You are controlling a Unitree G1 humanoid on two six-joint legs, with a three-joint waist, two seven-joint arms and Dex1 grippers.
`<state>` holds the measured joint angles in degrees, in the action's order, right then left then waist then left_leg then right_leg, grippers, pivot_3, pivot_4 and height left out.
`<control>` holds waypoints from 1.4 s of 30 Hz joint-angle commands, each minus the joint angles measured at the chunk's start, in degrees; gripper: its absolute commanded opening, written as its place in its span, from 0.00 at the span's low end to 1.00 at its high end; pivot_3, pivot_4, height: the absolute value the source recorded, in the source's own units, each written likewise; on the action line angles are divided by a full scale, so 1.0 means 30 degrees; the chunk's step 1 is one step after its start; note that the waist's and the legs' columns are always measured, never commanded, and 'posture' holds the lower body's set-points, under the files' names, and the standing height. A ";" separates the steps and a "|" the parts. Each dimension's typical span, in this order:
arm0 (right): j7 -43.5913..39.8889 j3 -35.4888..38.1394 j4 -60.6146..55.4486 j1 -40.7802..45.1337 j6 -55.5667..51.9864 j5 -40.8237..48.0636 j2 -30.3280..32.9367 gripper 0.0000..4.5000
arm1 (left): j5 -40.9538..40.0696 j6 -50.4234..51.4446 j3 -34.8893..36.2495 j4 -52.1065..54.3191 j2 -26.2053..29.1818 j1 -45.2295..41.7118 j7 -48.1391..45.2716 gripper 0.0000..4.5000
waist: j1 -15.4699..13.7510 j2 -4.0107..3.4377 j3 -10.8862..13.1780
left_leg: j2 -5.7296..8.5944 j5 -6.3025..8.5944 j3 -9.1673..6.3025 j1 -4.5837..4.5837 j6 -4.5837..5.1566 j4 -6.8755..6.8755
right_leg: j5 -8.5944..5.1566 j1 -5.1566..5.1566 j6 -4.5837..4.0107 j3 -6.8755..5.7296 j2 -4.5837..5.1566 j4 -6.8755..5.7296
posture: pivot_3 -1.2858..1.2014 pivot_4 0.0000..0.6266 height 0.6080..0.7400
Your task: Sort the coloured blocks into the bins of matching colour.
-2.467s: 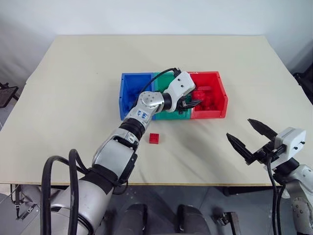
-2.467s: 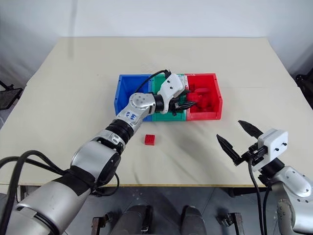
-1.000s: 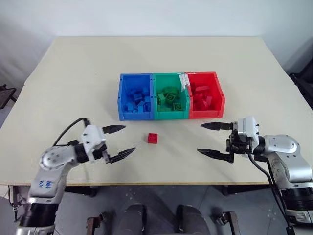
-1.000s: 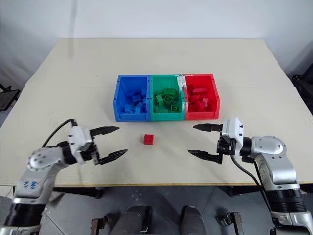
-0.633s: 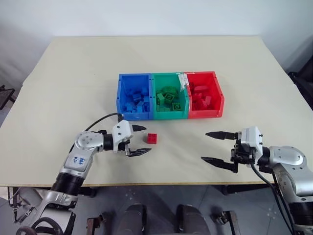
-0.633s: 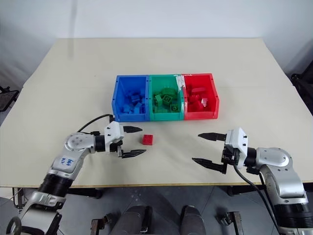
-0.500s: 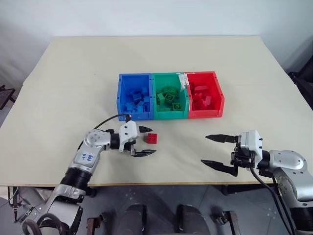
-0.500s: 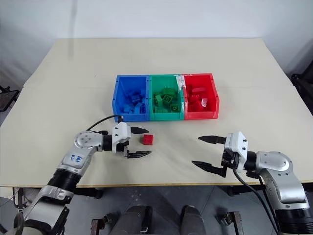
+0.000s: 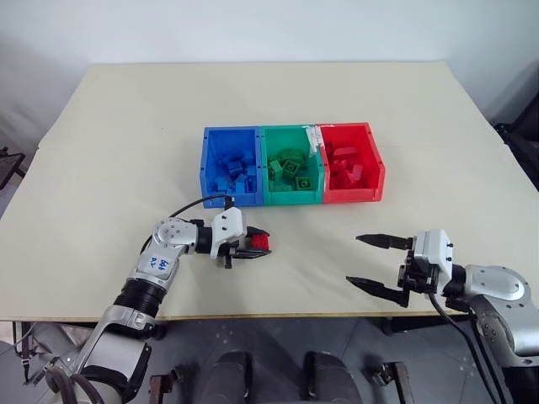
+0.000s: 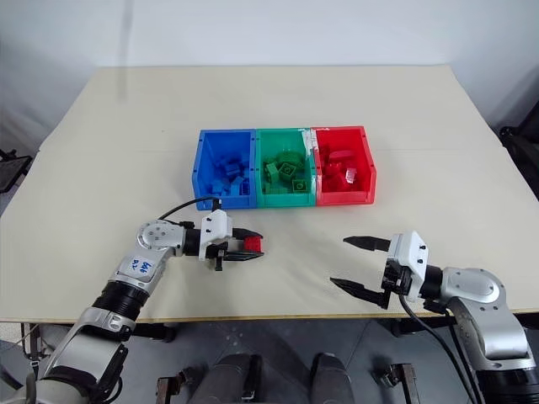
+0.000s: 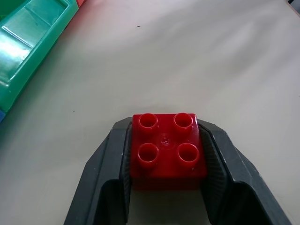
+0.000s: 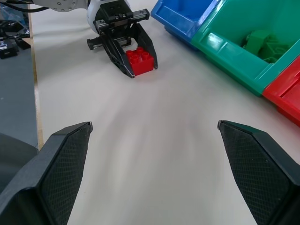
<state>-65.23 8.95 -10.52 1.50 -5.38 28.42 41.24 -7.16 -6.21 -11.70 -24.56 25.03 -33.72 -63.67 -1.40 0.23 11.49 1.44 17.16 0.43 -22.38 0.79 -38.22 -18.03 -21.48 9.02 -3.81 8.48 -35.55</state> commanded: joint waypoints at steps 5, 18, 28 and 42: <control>0.2324 0.3277 -0.0261 -0.0695 -0.0082 0.1153 -0.0671 1.00 | -0.2674 0.2747 0.1224 0.3748 -0.2282 -0.1477 0.1337 0.33 | -0.0280 0.0007 0.0004 | 0.0005 -0.0001 -0.0038 -0.0023 0.0002 -0.0026 | 0.0002 0.0008 0.0003 -0.0012 0.0008 -0.0004 | 0.52 0.24 1.00; 0.7394 0.4567 -0.5215 -0.3098 -0.1837 0.1902 -0.2588 1.00 | 0.1330 -0.2125 0.1144 -1.2536 -0.8356 -1.3511 0.7140 0.33 | -0.0404 0.0034 0.0014 | 0.0142 -0.0010 0.0060 -0.0051 0.0030 0.0033 | 0.0021 -0.0031 0.0036 -0.0011 0.0010 0.0050 | 0.52 0.24 1.00; 0.9424 0.4240 -0.7636 -0.3673 -0.3089 0.2146 -0.3133 1.00 | 0.2164 -0.3214 0.1898 -1.5688 -0.9054 -1.4547 0.8153 0.77 | -0.0515 0.0048 0.0022 | 0.0148 -0.0009 0.0046 -0.0080 0.0036 0.0025 | 0.0024 -0.0039 0.0042 -0.0023 0.0013 0.0067 | 0.52 0.24 1.00; 0.7602 0.2957 -0.5305 -0.0966 -0.3112 0.2020 -0.2328 1.00 | 0.0878 -0.4094 0.2500 -0.8268 -0.5275 -0.8291 0.3519 0.99 | -0.0011 0.0045 0.0021 | 0.0139 -0.0010 0.0036 -0.0075 0.0037 0.0035 | 0.0025 -0.0047 0.0042 -0.0030 0.0013 0.0042 | 0.52 0.24 1.00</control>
<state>-41.28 17.40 -25.79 -1.59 -15.56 33.97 33.43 -2.71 -18.65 -4.73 -54.71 8.73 -59.23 -51.36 -1.44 0.36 11.55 1.85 17.13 0.51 -22.61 0.90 -38.14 -17.95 -21.61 9.14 -3.91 8.52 -35.44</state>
